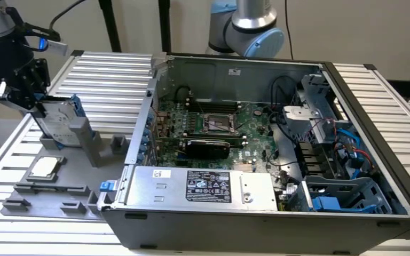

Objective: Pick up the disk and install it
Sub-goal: 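Pick up the disk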

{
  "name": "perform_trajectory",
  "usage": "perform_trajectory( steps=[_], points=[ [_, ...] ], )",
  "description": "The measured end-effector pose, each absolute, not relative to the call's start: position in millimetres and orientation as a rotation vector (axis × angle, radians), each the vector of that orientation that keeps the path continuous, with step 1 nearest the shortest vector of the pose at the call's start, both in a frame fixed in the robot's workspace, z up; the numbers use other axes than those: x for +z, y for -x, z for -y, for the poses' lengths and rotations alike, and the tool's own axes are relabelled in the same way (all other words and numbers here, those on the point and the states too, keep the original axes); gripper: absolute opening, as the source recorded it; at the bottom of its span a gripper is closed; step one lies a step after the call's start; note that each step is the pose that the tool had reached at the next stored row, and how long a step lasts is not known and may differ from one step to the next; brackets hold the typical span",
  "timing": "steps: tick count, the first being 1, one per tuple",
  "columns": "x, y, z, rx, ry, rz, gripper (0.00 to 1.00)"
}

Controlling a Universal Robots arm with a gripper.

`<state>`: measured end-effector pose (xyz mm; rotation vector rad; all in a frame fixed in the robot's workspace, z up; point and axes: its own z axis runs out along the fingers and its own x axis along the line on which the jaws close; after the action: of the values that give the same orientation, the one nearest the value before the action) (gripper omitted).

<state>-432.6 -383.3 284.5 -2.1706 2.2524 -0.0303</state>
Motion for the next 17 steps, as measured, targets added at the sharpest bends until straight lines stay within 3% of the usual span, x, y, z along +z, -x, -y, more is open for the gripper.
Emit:
perform_trajectory(
  steps=[17],
  points=[
    [298.7,432.5,383.2,-0.03,2.171,-2.252,0.0]
  ],
)
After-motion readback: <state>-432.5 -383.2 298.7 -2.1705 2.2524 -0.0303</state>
